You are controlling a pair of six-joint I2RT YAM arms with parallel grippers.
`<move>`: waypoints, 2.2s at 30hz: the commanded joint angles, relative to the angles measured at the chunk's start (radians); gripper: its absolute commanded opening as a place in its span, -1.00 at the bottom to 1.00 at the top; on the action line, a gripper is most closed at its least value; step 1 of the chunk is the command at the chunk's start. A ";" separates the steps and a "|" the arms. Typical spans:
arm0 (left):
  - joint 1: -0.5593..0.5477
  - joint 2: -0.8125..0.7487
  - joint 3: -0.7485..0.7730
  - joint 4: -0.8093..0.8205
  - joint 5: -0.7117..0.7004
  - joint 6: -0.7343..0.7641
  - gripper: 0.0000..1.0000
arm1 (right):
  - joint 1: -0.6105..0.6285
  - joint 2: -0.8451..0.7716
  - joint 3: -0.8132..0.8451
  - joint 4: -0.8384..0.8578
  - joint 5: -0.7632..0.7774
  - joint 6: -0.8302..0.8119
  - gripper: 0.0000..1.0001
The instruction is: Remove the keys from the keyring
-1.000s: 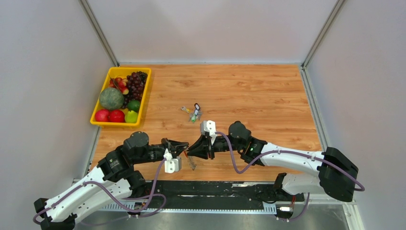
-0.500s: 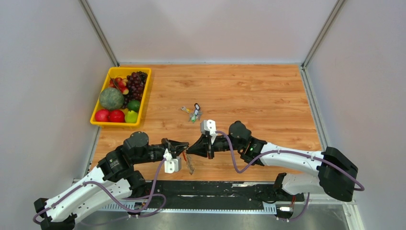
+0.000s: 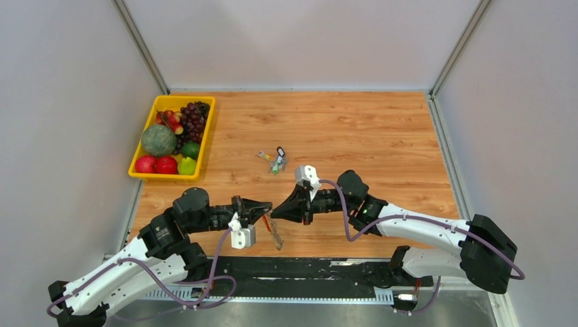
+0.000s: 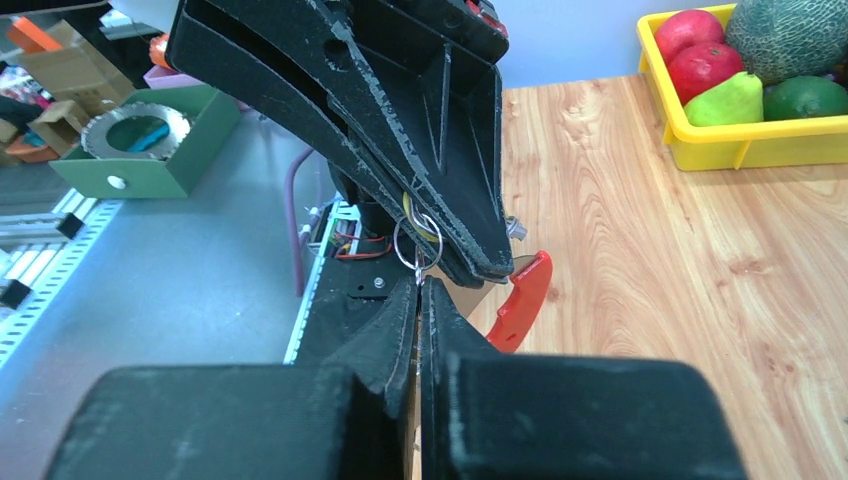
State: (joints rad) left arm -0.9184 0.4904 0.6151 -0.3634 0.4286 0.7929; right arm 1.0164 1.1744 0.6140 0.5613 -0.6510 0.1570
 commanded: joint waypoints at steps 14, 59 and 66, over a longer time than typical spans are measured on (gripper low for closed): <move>0.006 -0.013 -0.006 -0.002 -0.039 0.028 -1.00 | -0.026 0.010 0.096 0.088 -0.277 0.308 -1.00; 0.007 0.126 0.039 -0.021 -0.168 -0.088 -1.00 | -0.152 0.017 0.164 -0.052 -0.330 0.429 -1.00; 0.007 0.132 0.034 -0.022 -0.154 -0.077 -1.00 | -0.153 0.038 0.134 0.133 -0.337 0.549 -1.00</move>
State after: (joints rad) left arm -0.9211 0.6102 0.6426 -0.3401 0.3130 0.6907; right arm 0.8532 1.2316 0.7338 0.4500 -0.8810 0.5720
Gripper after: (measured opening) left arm 0.022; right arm 0.005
